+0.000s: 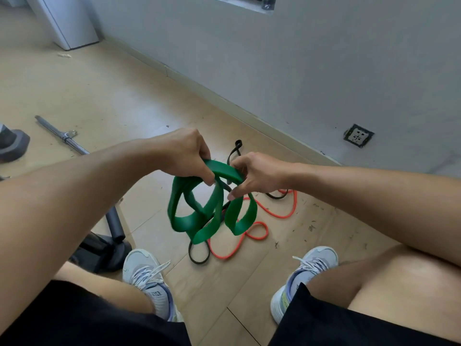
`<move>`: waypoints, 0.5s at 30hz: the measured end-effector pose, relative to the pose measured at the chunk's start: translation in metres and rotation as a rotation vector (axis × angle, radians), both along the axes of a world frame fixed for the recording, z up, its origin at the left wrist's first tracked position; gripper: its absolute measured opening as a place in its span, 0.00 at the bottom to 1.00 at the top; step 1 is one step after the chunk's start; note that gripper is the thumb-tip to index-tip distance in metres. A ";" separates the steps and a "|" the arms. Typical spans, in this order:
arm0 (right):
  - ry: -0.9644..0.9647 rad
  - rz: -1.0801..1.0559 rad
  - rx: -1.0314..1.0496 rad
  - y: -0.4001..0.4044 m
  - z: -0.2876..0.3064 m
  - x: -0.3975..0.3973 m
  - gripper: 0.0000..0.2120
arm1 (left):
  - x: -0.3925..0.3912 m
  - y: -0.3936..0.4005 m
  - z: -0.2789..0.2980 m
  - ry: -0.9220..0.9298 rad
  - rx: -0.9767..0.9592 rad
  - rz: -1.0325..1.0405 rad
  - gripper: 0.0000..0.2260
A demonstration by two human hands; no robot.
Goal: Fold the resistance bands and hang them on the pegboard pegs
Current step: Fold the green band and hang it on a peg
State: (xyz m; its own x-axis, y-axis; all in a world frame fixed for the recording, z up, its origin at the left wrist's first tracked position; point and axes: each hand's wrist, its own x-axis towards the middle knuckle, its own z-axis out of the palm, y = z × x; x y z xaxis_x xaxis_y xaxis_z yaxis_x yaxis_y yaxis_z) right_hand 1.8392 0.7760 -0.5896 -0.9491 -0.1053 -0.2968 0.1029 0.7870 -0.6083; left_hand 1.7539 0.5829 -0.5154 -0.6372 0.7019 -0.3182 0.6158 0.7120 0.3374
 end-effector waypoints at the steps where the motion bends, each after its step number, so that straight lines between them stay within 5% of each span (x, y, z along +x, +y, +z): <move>1: -0.010 0.008 0.014 0.001 0.000 -0.001 0.16 | 0.001 0.001 0.000 0.001 -0.008 -0.002 0.08; 10: 0.028 -0.043 0.000 0.001 -0.010 0.002 0.25 | 0.001 -0.001 0.004 -0.009 0.102 0.022 0.08; 15: 0.031 -0.095 -0.139 -0.004 -0.007 0.002 0.21 | 0.003 -0.003 0.007 -0.092 0.290 0.077 0.10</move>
State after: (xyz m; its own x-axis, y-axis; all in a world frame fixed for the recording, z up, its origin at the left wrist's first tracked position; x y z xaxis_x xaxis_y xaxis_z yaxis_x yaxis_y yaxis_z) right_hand 1.8411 0.7724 -0.5969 -0.9652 -0.0530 -0.2562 0.1522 0.6829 -0.7144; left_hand 1.7564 0.5803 -0.5087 -0.6696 0.7229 -0.1704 0.5214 0.6209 0.5853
